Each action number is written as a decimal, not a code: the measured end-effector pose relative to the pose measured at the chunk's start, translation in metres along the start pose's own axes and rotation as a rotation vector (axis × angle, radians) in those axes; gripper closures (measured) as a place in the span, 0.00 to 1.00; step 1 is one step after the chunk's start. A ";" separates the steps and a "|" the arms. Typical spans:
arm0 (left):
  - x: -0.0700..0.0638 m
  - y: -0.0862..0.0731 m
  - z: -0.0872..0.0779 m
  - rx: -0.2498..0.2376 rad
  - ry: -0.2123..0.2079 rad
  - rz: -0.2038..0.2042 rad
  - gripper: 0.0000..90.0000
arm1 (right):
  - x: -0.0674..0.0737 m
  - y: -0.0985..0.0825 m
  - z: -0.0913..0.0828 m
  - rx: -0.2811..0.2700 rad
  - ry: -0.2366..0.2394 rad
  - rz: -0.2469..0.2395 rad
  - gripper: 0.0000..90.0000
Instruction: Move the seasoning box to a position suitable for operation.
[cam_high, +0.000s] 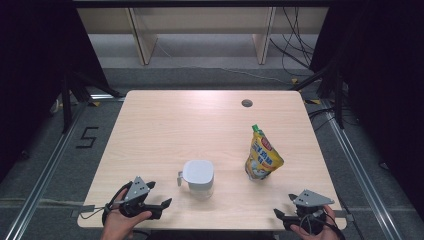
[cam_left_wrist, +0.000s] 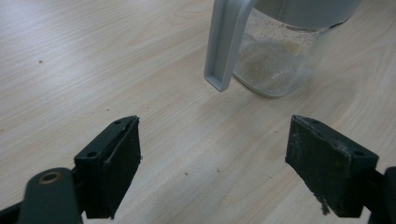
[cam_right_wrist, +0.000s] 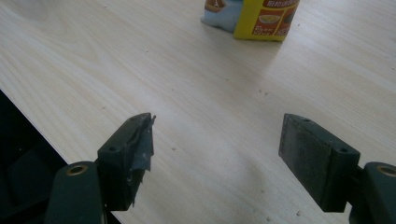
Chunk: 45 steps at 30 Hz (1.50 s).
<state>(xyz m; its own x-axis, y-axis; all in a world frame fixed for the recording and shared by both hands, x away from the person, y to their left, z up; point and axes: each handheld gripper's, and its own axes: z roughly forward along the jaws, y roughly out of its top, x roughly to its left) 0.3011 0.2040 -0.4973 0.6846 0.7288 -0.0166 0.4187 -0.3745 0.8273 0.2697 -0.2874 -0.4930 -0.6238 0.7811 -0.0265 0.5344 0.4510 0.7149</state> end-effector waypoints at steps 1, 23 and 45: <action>-0.001 0.000 0.000 0.003 0.002 -0.021 0.20 | 0.000 0.000 0.000 -0.001 0.002 0.006 0.30; 0.000 0.011 0.011 -0.030 -0.025 0.028 0.21 | -0.003 0.001 0.001 -0.006 -0.020 -0.035 0.30; 0.003 0.035 0.047 -0.053 -0.074 0.167 0.56 | -0.003 0.002 0.005 -0.002 -0.001 -0.044 0.31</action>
<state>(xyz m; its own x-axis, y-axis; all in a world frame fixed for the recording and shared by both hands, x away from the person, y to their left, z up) 0.3461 0.1664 -0.4945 0.7848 0.6141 0.0838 0.2648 -0.4545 0.8505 0.2753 -0.2868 -0.4946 -0.6461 0.7610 -0.0583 0.5053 0.4838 0.7146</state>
